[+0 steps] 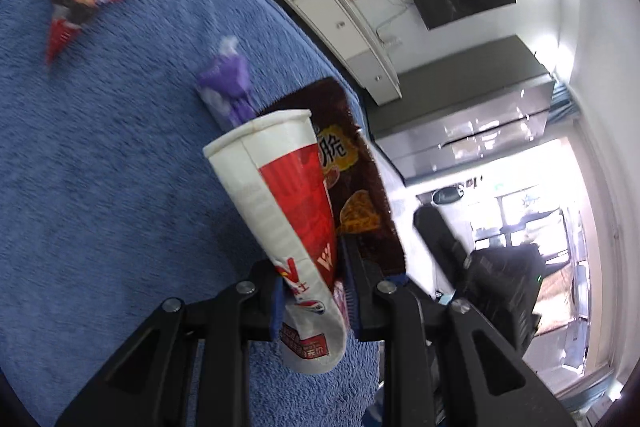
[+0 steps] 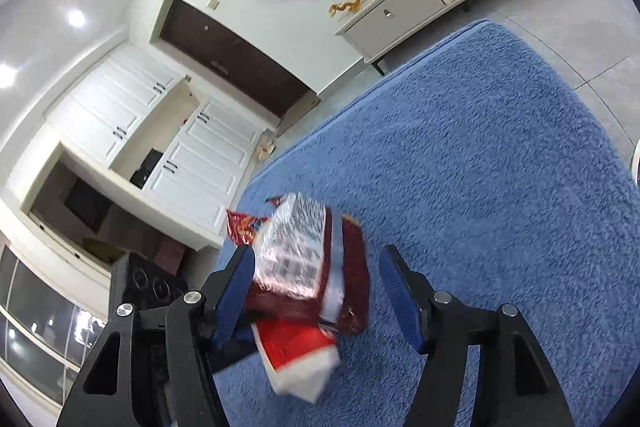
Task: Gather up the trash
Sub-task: 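Grasp the red-and-white cup with the left tool while the right tool grasps the dark red chip bag, then carry the cup and chip bag to the bin and open both tools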
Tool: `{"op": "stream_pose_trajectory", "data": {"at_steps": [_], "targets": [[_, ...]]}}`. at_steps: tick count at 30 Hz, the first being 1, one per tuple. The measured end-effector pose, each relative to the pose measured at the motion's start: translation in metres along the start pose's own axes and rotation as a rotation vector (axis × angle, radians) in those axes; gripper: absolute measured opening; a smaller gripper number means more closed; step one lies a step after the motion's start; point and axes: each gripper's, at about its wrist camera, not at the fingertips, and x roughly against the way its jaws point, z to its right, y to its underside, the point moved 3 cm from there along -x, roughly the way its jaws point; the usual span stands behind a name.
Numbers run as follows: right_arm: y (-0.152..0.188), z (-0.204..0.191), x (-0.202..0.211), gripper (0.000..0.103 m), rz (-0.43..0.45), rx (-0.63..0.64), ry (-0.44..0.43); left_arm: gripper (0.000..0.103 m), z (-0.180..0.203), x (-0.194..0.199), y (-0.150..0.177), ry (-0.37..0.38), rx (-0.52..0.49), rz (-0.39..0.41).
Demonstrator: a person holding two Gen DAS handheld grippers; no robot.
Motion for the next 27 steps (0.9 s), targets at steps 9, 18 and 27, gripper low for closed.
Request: {"op": "stream_pose_trajectory", "data": {"at_steps": [9, 18, 27], "targets": [[-0.017, 0.018, -0.009, 0.054, -0.014, -0.042, -0.007, 0.023, 0.006, -0.033, 0.006, -0.032, -0.005, -0.045], [-0.011, 0.044, -0.021, 0.004, -0.056, -0.084, 0.082, 0.023, 0.019, -0.016, 0.009, -0.045, -0.063, -0.035], [-0.015, 0.049, 0.028, 0.004, 0.074, -0.130, 0.035, 0.023, 0.047, 0.017, 0.011, -0.053, -0.117, 0.007]]}}
